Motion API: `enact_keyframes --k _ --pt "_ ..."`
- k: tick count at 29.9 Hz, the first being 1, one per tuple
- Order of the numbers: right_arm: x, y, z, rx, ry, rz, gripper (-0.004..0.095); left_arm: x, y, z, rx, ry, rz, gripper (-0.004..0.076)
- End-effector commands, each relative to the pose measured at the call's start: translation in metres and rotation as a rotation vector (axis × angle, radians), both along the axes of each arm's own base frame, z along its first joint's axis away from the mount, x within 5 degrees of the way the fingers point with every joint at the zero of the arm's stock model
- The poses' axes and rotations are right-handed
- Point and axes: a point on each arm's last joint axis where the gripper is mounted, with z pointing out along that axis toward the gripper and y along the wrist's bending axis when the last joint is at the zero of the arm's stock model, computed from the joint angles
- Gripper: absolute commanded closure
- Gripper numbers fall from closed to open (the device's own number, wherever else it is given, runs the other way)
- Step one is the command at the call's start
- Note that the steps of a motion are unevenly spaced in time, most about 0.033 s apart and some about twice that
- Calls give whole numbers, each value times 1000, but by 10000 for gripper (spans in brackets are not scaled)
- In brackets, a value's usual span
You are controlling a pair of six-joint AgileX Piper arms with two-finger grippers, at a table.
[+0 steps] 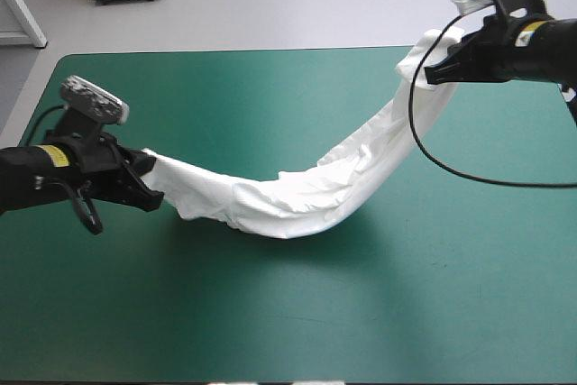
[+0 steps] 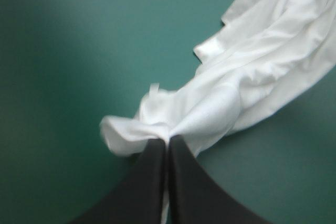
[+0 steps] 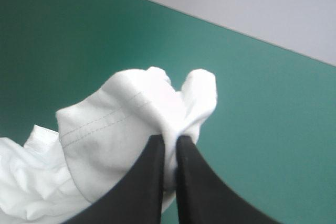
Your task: Fold the cloth
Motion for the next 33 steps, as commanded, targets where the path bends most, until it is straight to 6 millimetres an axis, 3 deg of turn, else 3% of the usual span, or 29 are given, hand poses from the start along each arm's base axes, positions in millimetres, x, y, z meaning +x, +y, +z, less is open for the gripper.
enact_keyframes --k 1,5,10,13,18,23,26,29,33 --pt "-62 -14 38 17 -165 -38 925 -37 6 53 -66 -186 -15 746" --pt "-116 -25 65 38 -321 -69 925 -66 12 97 -114 -369 -23 746" --pt "-171 -33 88 86 -498 -84 925 -103 17 136 -184 -545 -55 746" --pt "-195 -36 97 112 -587 -81 925 -124 22 154 -207 -644 -61 746" --pt "-211 -38 104 131 -651 -73 924 -147 27 168 -228 -737 -65 746" --pt "-208 -35 106 153 -660 -53 925 -145 26 166 -252 -709 -57 746" --pt "-193 -34 103 140 -623 -60 925 -125 24 159 -241 -647 -18 746" --pt "-166 -30 95 123 -537 -59 925 -97 19 148 -215 -564 1 746" --pt "-113 -22 69 92 -363 -59 925 -50 10 125 -173 -420 33 746"
